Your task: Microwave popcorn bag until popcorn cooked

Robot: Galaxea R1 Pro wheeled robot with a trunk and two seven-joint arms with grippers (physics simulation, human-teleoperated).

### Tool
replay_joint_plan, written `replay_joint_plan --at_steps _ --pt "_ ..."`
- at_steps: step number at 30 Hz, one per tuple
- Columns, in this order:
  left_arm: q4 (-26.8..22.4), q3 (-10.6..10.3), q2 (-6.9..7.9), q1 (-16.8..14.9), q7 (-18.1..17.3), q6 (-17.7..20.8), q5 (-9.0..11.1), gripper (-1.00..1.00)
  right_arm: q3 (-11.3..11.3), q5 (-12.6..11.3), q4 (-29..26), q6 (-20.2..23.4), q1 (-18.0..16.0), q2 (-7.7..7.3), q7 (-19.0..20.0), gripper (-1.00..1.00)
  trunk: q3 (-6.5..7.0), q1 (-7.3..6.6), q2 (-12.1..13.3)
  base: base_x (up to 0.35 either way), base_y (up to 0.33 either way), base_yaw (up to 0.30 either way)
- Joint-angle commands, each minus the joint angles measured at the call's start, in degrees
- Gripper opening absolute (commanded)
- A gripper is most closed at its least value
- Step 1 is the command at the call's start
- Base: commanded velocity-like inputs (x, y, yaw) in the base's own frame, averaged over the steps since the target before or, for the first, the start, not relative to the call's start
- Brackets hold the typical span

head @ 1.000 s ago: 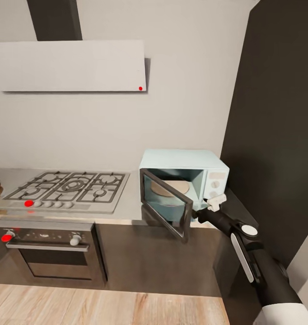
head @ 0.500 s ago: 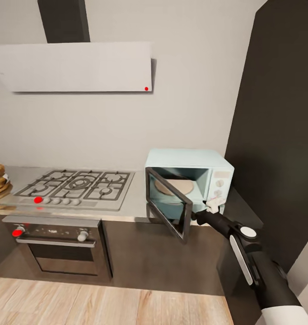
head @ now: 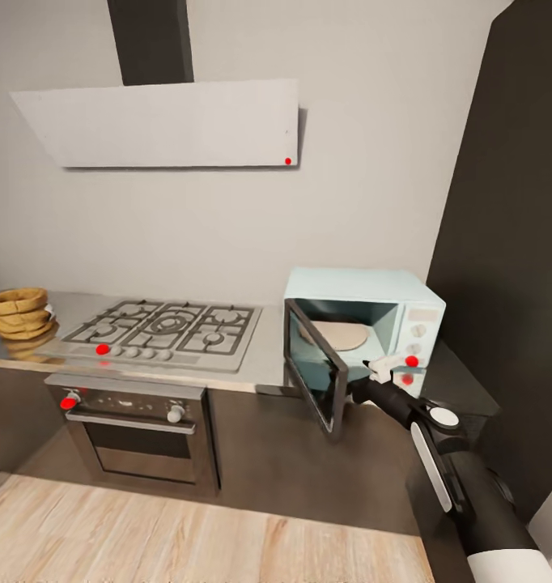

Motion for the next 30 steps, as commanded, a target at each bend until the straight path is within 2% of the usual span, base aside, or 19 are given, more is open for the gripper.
replay_joint_plan --at_steps 1,6,22,30 --pt "0.05 0.23 -0.04 -0.05 0.01 -0.18 0.05 1.00 0.03 -0.17 -0.08 0.39 -0.03 -0.02 0.13 1.00 -0.05 0.00 -0.05 -0.015 0.019 0.183" --pt "0.04 0.23 -0.04 -0.05 0.01 -0.15 0.05 1.00 -0.05 -0.17 -0.15 0.39 -0.03 -0.02 0.12 1.00 0.07 0.00 -0.05 -0.003 0.004 0.223" --pt "0.06 0.23 -0.03 -0.05 0.01 -0.15 0.05 1.00 -0.15 -0.20 -0.22 0.39 -0.03 -0.01 -0.13 1.00 0.21 0.00 -0.05 0.000 0.000 0.113" --pt "0.05 0.23 0.05 -0.05 0.01 -0.16 0.05 1.00 -0.22 -0.26 -0.19 0.39 -0.03 0.07 -1.63 1.00 0.22 0.00 -0.05 0.000 0.000 0.131"
